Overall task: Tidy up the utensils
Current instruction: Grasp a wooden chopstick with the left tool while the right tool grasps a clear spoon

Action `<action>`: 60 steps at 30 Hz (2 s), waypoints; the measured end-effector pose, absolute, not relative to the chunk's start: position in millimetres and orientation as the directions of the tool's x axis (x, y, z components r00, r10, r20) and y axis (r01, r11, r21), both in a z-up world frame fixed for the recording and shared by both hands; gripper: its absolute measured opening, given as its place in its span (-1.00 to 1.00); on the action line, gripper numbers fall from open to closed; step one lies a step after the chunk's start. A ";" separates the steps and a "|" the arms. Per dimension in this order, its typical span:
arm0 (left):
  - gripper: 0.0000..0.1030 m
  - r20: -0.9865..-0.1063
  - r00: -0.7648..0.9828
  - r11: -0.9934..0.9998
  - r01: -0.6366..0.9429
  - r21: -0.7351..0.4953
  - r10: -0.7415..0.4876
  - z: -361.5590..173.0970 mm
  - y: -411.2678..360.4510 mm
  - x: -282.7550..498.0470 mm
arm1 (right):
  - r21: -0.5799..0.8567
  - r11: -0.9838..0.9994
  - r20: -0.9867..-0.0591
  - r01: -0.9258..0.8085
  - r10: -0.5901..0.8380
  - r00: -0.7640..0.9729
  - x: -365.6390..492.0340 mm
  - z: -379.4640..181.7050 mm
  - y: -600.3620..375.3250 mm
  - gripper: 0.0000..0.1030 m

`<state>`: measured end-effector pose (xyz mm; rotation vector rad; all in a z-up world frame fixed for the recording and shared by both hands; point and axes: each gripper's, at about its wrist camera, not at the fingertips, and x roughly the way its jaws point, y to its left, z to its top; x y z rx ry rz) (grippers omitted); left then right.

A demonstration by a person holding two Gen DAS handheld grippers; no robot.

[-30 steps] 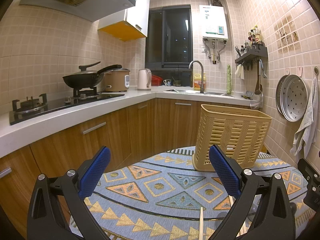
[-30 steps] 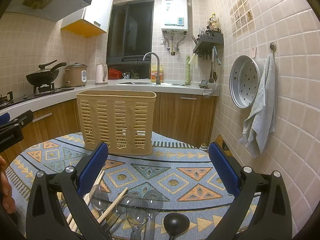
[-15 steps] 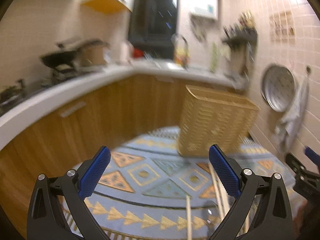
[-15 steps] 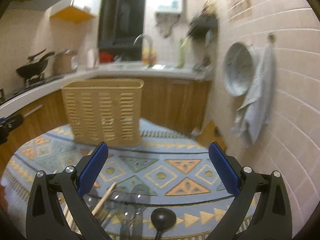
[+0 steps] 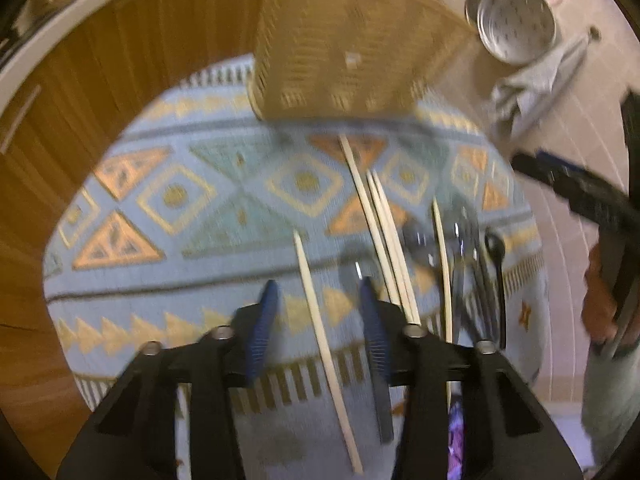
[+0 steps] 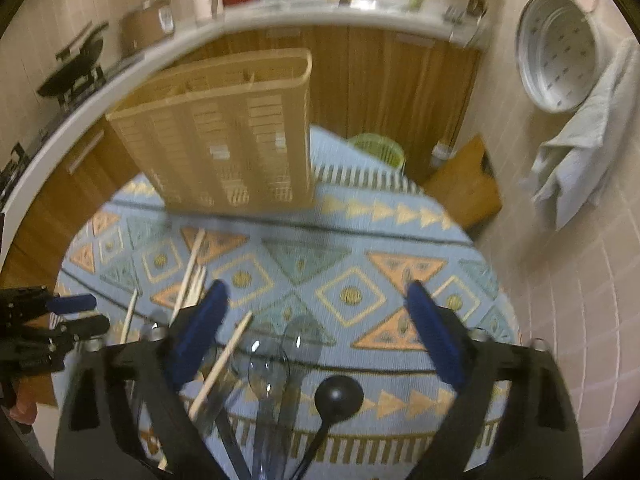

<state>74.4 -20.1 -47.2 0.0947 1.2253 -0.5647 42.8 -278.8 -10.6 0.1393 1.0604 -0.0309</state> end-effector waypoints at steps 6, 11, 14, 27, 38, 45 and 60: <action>-0.76 -0.951 0.161 0.862 0.483 -0.157 -0.263 -72.4 -39.1 69.0 | 0.230 0.968 -0.939 0.096 0.196 0.282 48.5 -46.7 -284.5 -0.06; -0.90 -0.956 0.200 0.855 0.511 -0.085 -0.214 -80.9 -53.9 64.0 | 0.219 0.967 -0.959 0.133 0.188 0.212 38.0 -66.8 -297.1 -0.27; -0.91 -0.953 0.219 0.855 0.513 -0.070 -0.209 -85.2 -62.2 64.6 | 0.256 0.954 -0.955 0.153 0.225 0.192 36.5 -72.6 -303.0 -0.27; -0.93 -0.928 0.272 0.884 0.455 -0.110 -0.255 -76.7 -49.1 84.8 | 0.406 0.903 -0.911 0.139 0.389 0.133 31.2 -80.0 -255.3 -0.64; -1.00 -0.910 0.273 0.887 0.427 -0.177 -0.313 -66.7 -26.6 96.8 | 0.339 0.939 -0.930 0.060 0.325 0.169 61.4 -76.3 -231.5 -0.95; -1.00 -0.909 0.188 0.869 0.413 -0.271 -0.373 -70.8 -12.3 110.9 | 0.342 0.938 -0.921 0.047 0.325 0.212 63.6 -67.3 -238.0 -0.95; -0.91 -0.974 0.168 0.833 0.552 -0.032 -0.149 -72.8 -64.5 99.5 | 0.380 0.925 -0.905 -0.003 0.372 0.206 59.3 -67.4 -240.4 -0.95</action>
